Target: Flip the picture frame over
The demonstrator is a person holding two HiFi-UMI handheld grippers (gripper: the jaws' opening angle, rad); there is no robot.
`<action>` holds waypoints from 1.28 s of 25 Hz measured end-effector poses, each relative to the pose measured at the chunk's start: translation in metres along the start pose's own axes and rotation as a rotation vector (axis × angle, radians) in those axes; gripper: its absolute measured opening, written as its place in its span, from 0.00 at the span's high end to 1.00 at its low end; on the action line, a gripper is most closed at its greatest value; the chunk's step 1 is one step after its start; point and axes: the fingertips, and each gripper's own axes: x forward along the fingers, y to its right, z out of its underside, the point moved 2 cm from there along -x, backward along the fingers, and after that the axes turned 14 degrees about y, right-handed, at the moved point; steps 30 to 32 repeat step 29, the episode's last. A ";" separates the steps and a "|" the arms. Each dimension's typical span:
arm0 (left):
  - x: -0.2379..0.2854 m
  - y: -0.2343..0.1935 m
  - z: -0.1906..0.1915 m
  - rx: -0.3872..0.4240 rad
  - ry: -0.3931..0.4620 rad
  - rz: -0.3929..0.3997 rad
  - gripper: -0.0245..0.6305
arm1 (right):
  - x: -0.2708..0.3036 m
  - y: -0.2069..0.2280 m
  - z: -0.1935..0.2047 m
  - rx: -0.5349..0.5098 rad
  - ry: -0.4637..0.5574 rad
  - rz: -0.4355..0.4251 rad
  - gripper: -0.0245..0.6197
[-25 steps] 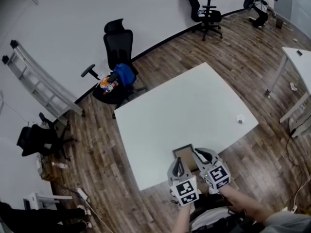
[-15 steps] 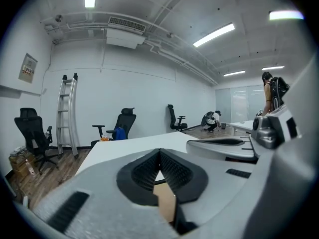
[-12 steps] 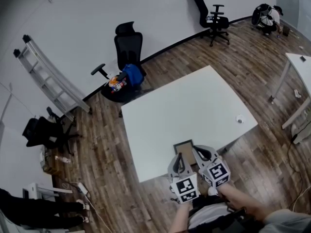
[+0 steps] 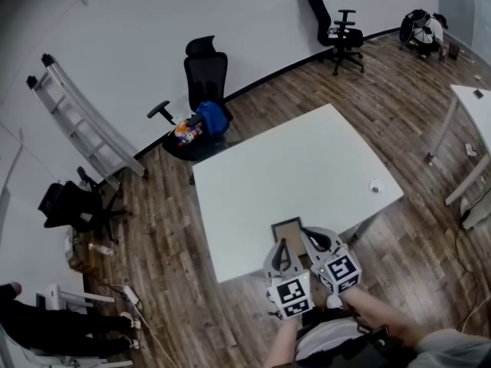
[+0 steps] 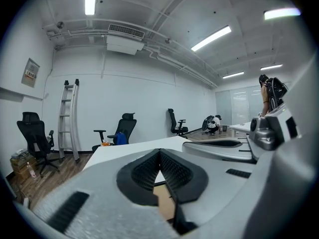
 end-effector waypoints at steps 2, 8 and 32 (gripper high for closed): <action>0.000 0.000 -0.001 0.007 0.002 -0.001 0.96 | -0.001 0.000 0.001 0.004 -0.008 -0.001 0.95; -0.003 -0.002 0.001 0.004 -0.001 -0.012 0.96 | -0.003 -0.001 0.004 0.007 -0.007 -0.007 0.95; -0.002 0.002 0.004 0.007 -0.006 -0.012 0.96 | -0.005 0.001 0.004 0.015 -0.025 -0.014 0.95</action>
